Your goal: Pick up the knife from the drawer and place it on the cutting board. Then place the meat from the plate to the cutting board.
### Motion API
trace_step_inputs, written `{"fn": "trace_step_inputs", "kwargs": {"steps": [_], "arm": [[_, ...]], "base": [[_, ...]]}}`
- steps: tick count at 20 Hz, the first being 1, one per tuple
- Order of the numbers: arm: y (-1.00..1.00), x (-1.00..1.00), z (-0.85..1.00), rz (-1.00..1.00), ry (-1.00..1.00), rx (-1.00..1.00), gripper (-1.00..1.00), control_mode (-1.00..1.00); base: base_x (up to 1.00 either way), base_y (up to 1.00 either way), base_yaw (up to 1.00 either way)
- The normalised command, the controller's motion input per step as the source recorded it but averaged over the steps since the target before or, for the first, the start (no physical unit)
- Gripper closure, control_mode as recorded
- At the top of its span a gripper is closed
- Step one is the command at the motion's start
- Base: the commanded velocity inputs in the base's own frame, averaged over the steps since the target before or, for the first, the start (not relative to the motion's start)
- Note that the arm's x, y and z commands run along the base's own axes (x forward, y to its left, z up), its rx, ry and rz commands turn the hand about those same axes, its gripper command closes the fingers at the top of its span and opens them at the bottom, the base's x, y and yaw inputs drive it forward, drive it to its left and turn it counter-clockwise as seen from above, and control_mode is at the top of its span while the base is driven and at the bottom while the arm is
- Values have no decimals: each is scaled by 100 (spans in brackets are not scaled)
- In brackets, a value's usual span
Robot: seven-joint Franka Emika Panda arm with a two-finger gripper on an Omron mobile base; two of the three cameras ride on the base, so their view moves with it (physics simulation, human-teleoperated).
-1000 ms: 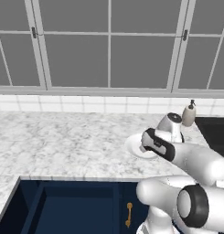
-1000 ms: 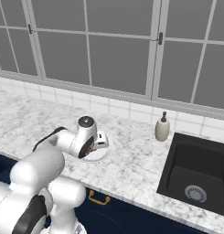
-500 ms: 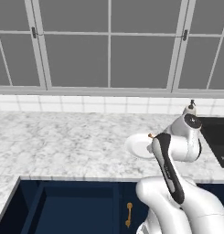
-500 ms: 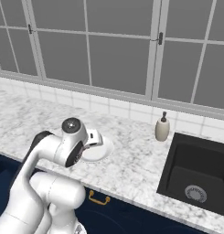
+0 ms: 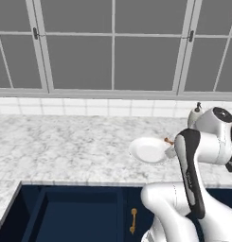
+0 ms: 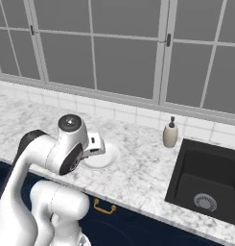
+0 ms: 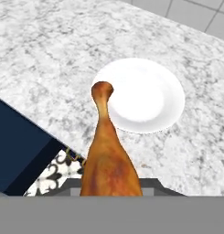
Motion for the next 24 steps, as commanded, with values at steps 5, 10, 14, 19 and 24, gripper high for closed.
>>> {"fn": "trace_step_inputs", "kwargs": {"steps": [5, 10, 14, 19, 24], "arm": [[0, 0, 0, 0, 0, 0, 100, 100], [0, 0, 0, 0, 0, 0, 100, 100], [0, 0, 0, 0, 0, 0, 100, 100], [0, 0, 0, 0, 0, 0, 100, 100], [0, 0, 0, 0, 0, 0, 100, 100]], "base": [[-100, -44, -2], [-86, -92, -16], [-49, -100, -18], [-12, -100, -16], [0, -100, -12]]}}
